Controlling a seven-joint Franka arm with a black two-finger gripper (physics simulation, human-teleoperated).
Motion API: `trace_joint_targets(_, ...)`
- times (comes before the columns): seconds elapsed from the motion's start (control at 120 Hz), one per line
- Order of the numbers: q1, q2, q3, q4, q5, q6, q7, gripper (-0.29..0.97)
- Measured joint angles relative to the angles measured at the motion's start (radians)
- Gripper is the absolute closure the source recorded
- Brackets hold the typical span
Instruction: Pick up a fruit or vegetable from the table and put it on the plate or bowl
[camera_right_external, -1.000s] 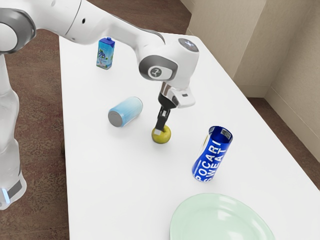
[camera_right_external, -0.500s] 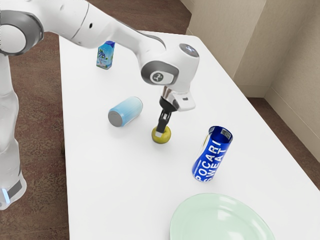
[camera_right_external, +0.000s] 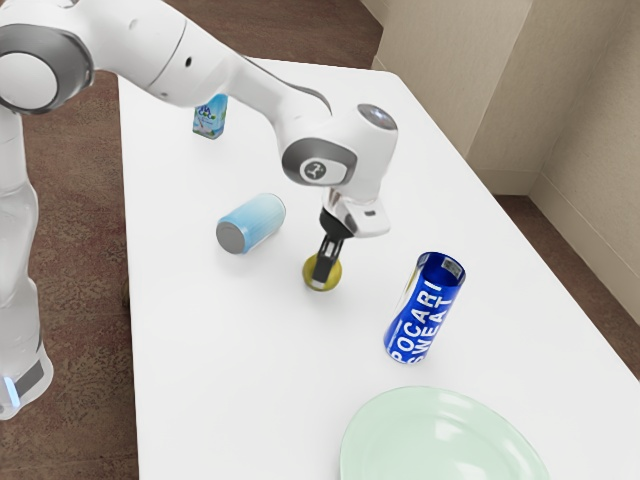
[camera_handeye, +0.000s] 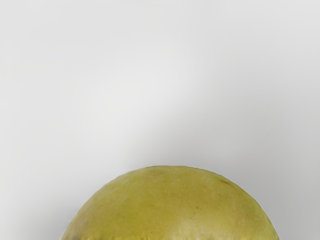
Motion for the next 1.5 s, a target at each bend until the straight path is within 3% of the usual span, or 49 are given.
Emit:
trace_joint_targets(0.108,-0.001,-0.027,0.0,0.007,0.016,0.004,-0.007,0.49)
trace_joint_targets(0.2,0.023,-0.057,-0.024,0.056,0.036,-0.026,-0.016,0.41)
trace_joint_targets(0.242,0.036,-0.063,-0.048,0.079,0.046,-0.042,-0.02,0.44)
trace_joint_targets(0.275,0.045,-0.065,-0.076,0.103,0.057,-0.056,-0.024,0.48)
trace_joint_targets(0.392,0.043,-0.058,-0.217,0.235,0.098,-0.127,-0.049,0.4)
trace_joint_targets(0.592,-0.042,0.024,-0.451,0.436,0.198,-0.257,-0.108,0.47)
trace_joint_targets(0.7,-0.092,0.09,-0.532,0.512,0.252,-0.298,-0.137,0.47)
trace_joint_targets(0.875,0.073,0.136,-0.554,0.551,0.29,-0.335,-0.171,0.46)
trace_joint_targets(1.108,0.06,0.158,-0.633,0.572,0.325,-0.354,-0.204,0.46)
trace_joint_targets(1.5,0.049,0.37,-0.834,0.726,0.446,-0.344,-0.239,0.47)
